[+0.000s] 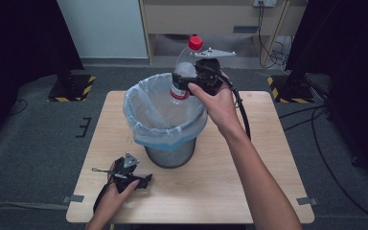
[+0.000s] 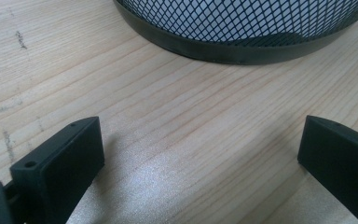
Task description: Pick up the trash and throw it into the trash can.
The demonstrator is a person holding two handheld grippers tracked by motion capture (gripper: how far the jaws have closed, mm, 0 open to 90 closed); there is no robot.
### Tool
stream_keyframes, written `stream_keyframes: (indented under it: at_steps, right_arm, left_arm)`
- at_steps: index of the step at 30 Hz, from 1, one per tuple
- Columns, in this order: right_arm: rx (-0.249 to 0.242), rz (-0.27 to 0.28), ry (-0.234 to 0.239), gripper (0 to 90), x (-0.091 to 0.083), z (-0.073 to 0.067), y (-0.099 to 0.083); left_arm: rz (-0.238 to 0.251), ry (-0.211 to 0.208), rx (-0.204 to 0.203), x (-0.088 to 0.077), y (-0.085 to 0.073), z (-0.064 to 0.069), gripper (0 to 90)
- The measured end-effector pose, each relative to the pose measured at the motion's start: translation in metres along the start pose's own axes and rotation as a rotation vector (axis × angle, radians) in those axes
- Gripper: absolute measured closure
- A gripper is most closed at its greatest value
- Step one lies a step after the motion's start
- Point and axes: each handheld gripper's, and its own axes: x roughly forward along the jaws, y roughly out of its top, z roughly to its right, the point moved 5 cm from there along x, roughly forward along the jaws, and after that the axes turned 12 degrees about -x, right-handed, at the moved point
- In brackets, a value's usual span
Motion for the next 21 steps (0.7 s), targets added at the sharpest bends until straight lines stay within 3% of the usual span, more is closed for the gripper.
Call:
stream_keyframes:
  at_steps: [21]
  right_arm:
    - [-0.017,-0.054,0.03,27.4,0.013,-0.006,-0.024]
  left_arm:
    - [0.0,0.0,0.0,0.0,0.0,0.0,0.0]
